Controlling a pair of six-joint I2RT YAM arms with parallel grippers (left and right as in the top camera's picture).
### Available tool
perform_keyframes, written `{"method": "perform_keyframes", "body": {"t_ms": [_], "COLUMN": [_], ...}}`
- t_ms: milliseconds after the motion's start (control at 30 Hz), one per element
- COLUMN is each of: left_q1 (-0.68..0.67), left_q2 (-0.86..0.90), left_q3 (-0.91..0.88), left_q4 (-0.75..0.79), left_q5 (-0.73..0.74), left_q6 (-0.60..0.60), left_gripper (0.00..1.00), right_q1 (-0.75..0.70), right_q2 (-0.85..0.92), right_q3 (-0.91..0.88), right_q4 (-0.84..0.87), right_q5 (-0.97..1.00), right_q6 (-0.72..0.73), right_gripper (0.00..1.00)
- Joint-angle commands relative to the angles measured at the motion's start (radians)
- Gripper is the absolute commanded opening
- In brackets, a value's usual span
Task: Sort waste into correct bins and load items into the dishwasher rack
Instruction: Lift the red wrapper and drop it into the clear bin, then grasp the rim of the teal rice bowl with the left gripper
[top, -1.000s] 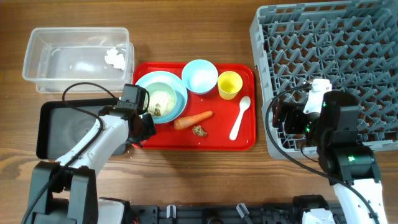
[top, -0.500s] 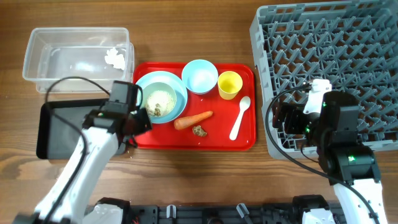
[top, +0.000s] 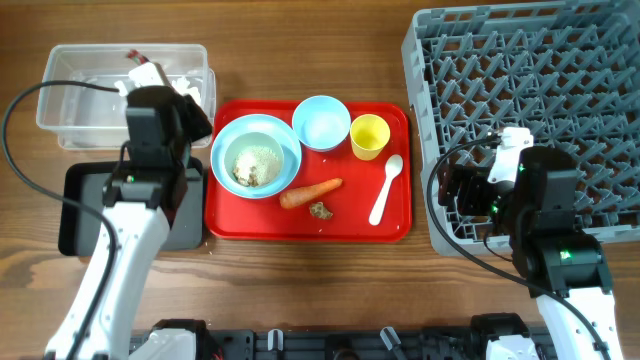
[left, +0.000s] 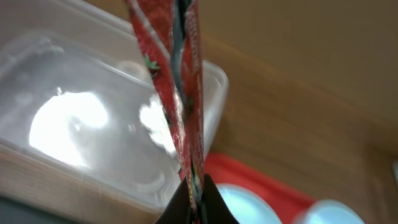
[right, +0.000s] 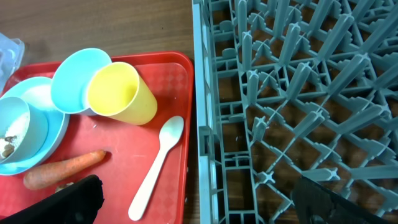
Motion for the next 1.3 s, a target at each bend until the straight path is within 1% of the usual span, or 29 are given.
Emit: {"method": "perform_keyframes", "body": {"t_ms": [0,200,233,267,300,333,367,400,500,533,633,700,767,833,867,967,1033,1067,1100,1133,1233,1267], "left_q1": [0.074,0.121,0.122,0.122,0.122,0.122,0.122,0.122,0.122,0.122,0.121,0.114,0.096,0.074,0.047,0.001,-0.037,-0.059,-0.082,-0.106,-0.167,-0.187], "left_q2": [0.116,0.276,0.288,0.293,0.293,0.291,0.282,0.275,0.237,0.223,0.18,0.15,0.124,0.112,0.111,0.112,0.112,0.113,0.113,0.113,0.113,0.113], "left_q3": [0.008,0.008,0.008,0.008,0.008,0.008,0.008,0.009,0.021,0.023,0.027,0.027,0.026,0.026,0.026,0.026,0.026,0.026,0.026,0.026,0.026,0.026], "left_q4": [0.116,0.251,0.261,0.273,0.285,0.299,0.314,0.317,0.297,0.288,0.22,0.137,0.011,-0.087,-0.182,-0.31,-0.368,-0.385,-0.393,-0.393,-0.379,-0.37], "left_q5": [-0.024,-0.024,-0.024,-0.024,-0.024,-0.024,-0.024,-0.024,0.004,0.027,0.09,0.173,0.276,0.338,0.37,0.374,0.374,0.373,0.373,0.368,0.324,0.308], "left_q6": [0.026,0.026,0.026,0.026,0.026,0.026,0.027,0.026,0.03,0.03,0.029,0.029,0.029,0.029,0.029,0.025,0.024,0.025,0.026,0.026,0.026,0.026], "left_gripper": [0.04,0.04,0.04,0.09,0.22,0.48,0.58,0.59,0.6,0.62,0.62,0.61,0.61,0.61,0.61,0.62,0.59,0.54,0.52,0.52,0.57,0.57], "right_q1": [-0.001,-0.001,-0.001,-0.001,-0.001,-0.001,-0.001,-0.001,-0.001,-0.001,-0.001,-0.001,-0.001,-0.001,-0.001,-0.001,-0.001,-0.001,-0.001,-0.001,-0.001,-0.001], "right_q2": [-0.002,-0.003,-0.003,-0.003,-0.002,-0.002,-0.002,-0.002,-0.002,-0.002,-0.002,-0.002,-0.002,-0.002,-0.002,0.005,0.013,0.018,0.024,0.028,0.037,0.038], "right_q3": [0.027,0.027,0.027,0.027,0.027,0.027,0.027,0.027,0.027,0.027,0.027,0.027,0.027,0.027,0.027,0.027,0.027,0.027,0.027,0.027,0.027,0.027], "right_q4": [0.002,0.001,0.0,-0.002,-0.005,-0.006,-0.006,-0.006,-0.006,-0.005,-0.004,-0.004,-0.005,-0.005,-0.003,-0.004,-0.004,-0.004,-0.005,-0.004,-0.005,-0.006], "right_q5": [0.01,0.01,0.01,0.01,0.01,0.01,0.01,0.01,0.01,0.01,0.01,0.01,0.01,0.01,0.01,0.01,0.01,0.01,0.01,0.01,0.01,0.01], "right_q6": [-0.012,-0.012,-0.012,-0.012,-0.013,-0.013,-0.013,-0.013,-0.013,-0.013,-0.014,-0.014,-0.013,-0.013,-0.013,-0.013,-0.013,-0.013,-0.013,-0.013,-0.013,-0.011], "right_gripper": [1.0,1.0,1.0,1.0,1.0,1.0,1.0,1.0,1.0,1.0,1.0,1.0,1.0,1.0,1.0,1.0,1.0,1.0,1.0,1.0,1.0,1.0]}}
